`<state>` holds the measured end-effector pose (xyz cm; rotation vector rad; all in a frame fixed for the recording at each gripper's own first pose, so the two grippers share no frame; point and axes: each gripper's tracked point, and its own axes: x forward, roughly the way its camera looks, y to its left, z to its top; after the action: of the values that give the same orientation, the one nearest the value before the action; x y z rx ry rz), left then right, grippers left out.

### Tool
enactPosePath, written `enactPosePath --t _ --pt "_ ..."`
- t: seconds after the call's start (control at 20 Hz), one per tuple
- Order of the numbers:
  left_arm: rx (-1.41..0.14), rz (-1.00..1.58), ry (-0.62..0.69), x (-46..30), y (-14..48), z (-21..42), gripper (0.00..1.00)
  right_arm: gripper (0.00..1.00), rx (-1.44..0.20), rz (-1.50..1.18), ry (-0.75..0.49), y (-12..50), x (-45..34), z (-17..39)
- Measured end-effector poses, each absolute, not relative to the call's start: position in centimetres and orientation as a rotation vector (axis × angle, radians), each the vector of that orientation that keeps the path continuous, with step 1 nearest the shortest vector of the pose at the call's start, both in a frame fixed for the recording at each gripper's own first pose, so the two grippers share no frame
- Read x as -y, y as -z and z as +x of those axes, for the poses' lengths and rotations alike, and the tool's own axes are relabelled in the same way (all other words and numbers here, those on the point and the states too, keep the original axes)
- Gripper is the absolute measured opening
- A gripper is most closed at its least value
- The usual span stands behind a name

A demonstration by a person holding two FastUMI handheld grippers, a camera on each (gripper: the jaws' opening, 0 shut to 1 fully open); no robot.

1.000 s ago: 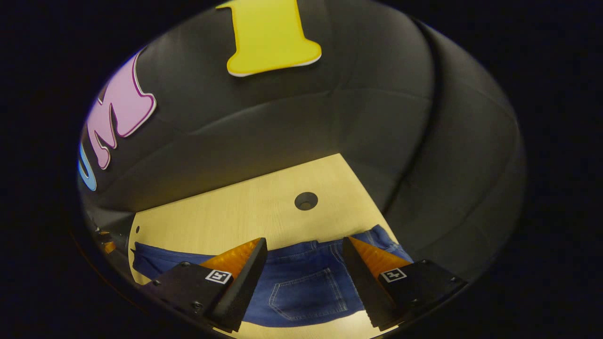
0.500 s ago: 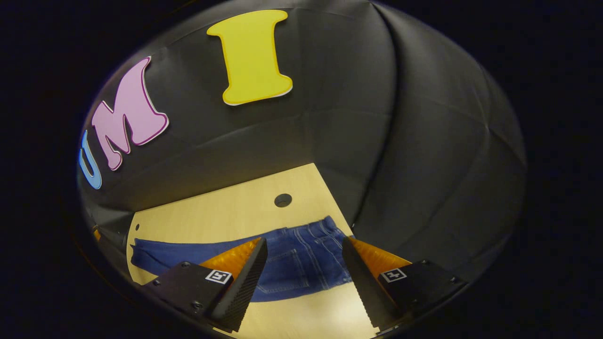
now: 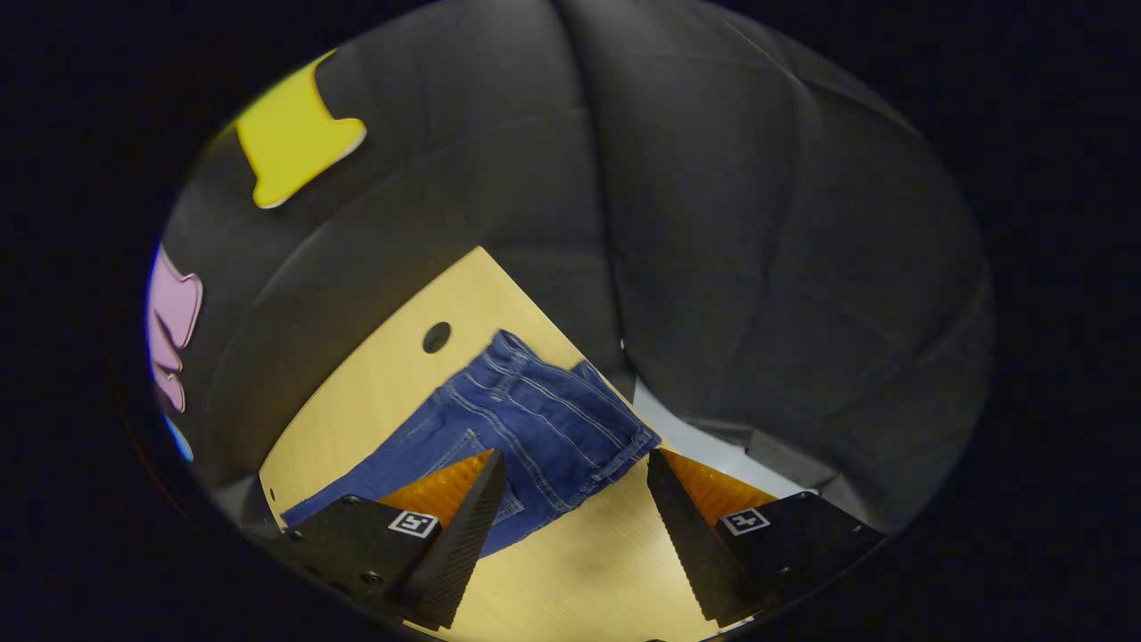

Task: Grasp the waist and the cuffs of the jeans and fold them to make the two legs overlap; first hold the waist and fold one-third of the jeans toward the cuffs, then hold the cuffs and fold the remaining one-third in the same direction to finish folding.

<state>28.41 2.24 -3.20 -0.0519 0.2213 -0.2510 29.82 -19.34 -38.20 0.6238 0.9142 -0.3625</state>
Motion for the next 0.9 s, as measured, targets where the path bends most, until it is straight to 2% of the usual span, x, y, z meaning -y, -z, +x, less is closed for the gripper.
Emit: enactPosePath --t 0.1,0.25,0.3,0.35,0.45,0.5,0.55,0.65,0.75,0.8,0.85,0.9 --pt "-0.209 -0.078 0.235 -2.3 3.0 29.0 0.83 0.98 -0.973 0.682 0.410 40.8 19.4 29.4" --pt "-0.203 -0.116 0.211 -2.6 2.7 29.8 0.82 0.99 -0.948 0.854 0.481 42.6 19.5 30.7" --pt "-0.207 -0.121 0.206 -2.7 2.8 30.0 0.81 0.92 -0.946 0.890 0.508 43.2 19.4 31.0" --pt "-0.210 -0.122 0.200 -2.9 3.1 30.2 0.82 0.98 -0.963 0.902 0.534 43.6 19.7 30.6" --pt "-0.224 -0.121 0.197 -3.0 3.5 30.6 0.82 0.98 -0.942 0.926 0.555 43.1 20.3 31.5" --pt "-0.229 -0.123 0.197 -2.9 3.6 30.6 0.82 0.90 -0.950 0.939 0.550 43.1 19.8 31.7" --pt "-0.232 -0.124 0.199 -2.9 3.8 30.8 0.82 0.95 -0.944 0.923 0.564 43.6 19.7 32.1" --pt "-0.242 -0.122 0.193 -2.9 4.2 30.9 0.82 0.66 -0.946 0.918 0.559 44.2 18.9 32.5" --pt "-0.248 -0.122 0.191 -2.9 4.5 30.7 0.81 0.31 -0.919 0.901 0.540 43.4 18.6 32.8" --pt "-0.255 -0.127 0.192 -2.9 4.8 30.4 0.82 0.20 -0.909 0.890 0.541 43.1 18.9 32.4" --pt "-0.264 -0.132 0.194 -2.9 4.9 30.2 0.82 0.15 -0.900 0.879 0.530 43.4 18.8 32.6" --pt "-0.272 -0.137 0.195 -2.9 5.0 29.9 0.82 0.15 -0.886 0.867 0.514 43.1 18.8 32.8"
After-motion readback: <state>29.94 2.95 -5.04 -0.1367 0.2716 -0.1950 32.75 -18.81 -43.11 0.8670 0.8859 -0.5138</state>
